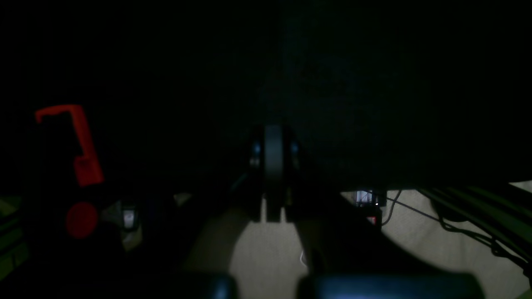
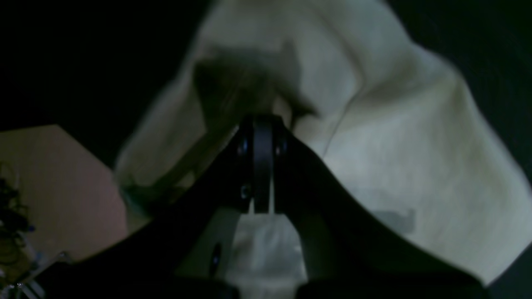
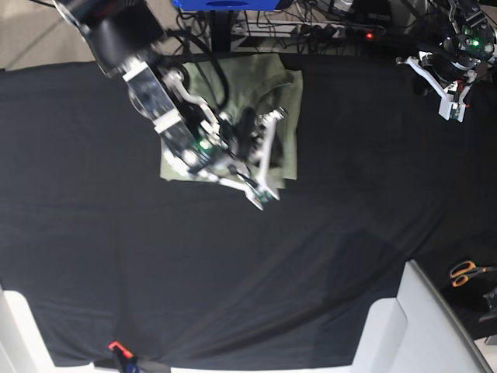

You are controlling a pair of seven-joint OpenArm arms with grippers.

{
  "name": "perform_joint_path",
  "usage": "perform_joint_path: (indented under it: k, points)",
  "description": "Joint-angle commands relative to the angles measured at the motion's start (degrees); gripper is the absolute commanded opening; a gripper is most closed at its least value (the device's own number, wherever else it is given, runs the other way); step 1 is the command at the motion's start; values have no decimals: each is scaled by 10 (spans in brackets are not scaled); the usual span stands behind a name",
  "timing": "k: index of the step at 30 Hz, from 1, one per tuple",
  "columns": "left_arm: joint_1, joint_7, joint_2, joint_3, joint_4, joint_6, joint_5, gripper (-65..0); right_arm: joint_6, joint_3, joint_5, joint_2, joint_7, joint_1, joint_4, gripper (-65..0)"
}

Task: Fold the T-shirt properly
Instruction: 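Release the shirt and raise the right gripper away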

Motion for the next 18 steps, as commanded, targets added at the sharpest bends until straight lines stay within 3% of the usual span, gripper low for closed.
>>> perform_joint_path:
  k: [1, 5, 9, 11, 14, 18]
  points:
    - [3, -8, -9, -2, 8, -1, -6, -650, 0, -4, 1, -10, 23, 19, -7, -650]
    - [3, -8, -9, -2, 8, -1, -6, -650, 0, -31, 2, -15, 84, 54, -86, -650]
    - [-1, -8, -8, -2, -4, -1, -6, -650, 0, -39, 3, -21, 105, 62, -127, -650]
    - [-2, -8, -9, -2, -19, -1, -6, -650, 0, -47, 2, -13, 74, 61, -73, -650]
    - [-10, -8, -9, -2, -24, -1, -6, -650, -2, -30, 2, 40, 3, 45, 86, -650]
    - [-13, -7, -5, -1, -19, -1, -12, -650, -2, 66, 1, 88, -44, -19, 268, -650]
